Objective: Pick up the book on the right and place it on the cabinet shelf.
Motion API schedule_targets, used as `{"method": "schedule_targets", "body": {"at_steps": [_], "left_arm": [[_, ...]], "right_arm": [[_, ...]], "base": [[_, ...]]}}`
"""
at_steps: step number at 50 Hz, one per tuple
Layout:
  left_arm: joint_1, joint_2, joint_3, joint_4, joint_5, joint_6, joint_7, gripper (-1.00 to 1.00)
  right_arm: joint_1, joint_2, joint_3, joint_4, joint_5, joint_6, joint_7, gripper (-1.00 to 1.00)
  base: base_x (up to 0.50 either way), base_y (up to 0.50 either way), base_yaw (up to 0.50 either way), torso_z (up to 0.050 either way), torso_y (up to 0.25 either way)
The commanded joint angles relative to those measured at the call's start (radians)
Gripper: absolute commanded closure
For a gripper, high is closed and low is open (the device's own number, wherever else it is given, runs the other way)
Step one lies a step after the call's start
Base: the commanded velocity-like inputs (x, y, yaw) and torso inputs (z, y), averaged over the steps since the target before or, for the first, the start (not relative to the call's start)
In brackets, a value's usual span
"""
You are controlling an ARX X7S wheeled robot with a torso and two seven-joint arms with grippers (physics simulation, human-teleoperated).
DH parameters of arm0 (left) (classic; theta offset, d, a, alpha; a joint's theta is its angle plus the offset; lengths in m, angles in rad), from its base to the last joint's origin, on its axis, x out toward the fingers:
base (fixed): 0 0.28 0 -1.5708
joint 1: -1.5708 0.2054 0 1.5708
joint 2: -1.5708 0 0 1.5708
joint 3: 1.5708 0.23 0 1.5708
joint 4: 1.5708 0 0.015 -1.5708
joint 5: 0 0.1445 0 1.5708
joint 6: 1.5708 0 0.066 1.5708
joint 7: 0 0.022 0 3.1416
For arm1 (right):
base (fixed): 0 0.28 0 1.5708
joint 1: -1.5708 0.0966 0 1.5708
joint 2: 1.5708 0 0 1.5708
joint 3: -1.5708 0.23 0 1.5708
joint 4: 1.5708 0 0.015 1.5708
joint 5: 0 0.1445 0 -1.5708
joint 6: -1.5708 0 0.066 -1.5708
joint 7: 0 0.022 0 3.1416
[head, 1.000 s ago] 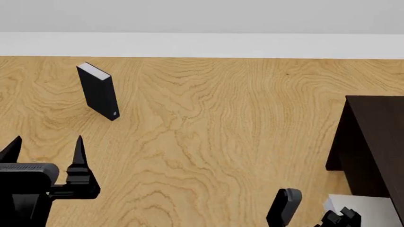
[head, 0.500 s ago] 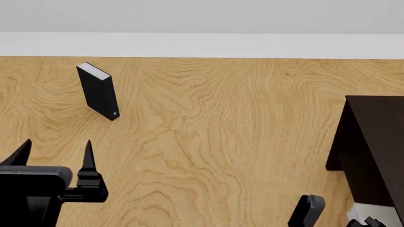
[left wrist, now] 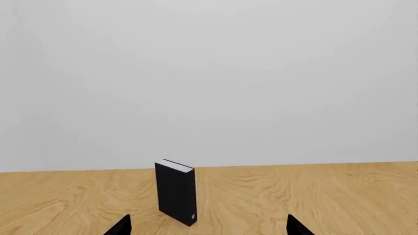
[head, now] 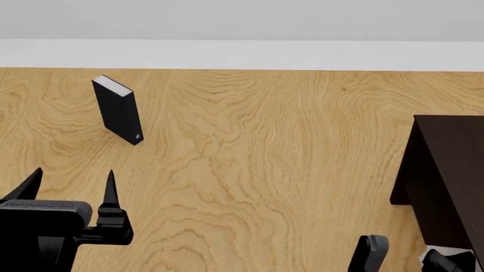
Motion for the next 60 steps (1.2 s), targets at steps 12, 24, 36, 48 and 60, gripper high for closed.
{"method": "schedule_targets", "body": {"at_steps": [12,24,36,48,60], "left_arm": [[0.005,-0.007,-0.001,0.011,-0.014,-0.002,-0.007,-1.0],[0.002,-0.008,0.001,-0.001,-0.016,0.009,-0.007,-1.0],[0.002,-0.014,0.0,0.017,-0.023,-0.002,-0.013,-1.0],[0.003,-0.018,0.001,0.023,-0.026,-0.003,-0.017,-1.0],[0.005,-0.024,0.0,0.031,-0.031,-0.003,-0.022,-1.0]], "right_arm": [[0.018,-0.019,-0.092,-0.001,0.02,-0.131,-0.118,-1.0],[0.037,-0.044,-0.084,-0.001,0.019,-0.231,-0.122,-1.0],[0.049,-0.064,-0.117,-0.001,0.015,-0.267,-0.125,-1.0],[0.061,-0.09,-0.175,-0.001,0.015,-0.33,-0.159,-1.0],[0.088,-0.112,-0.391,-0.001,0.183,-0.426,-0.211,-1.0]], "base": [[0.01,0.0,0.0,0.0,0.0],[0.01,0.0,0.01,0.0,0.0],[0.01,0.0,0.01,0.0,0.0],[0.01,0.0,0.01,0.0,0.0],[0.01,0.0,0.02,0.0,0.0]]}}
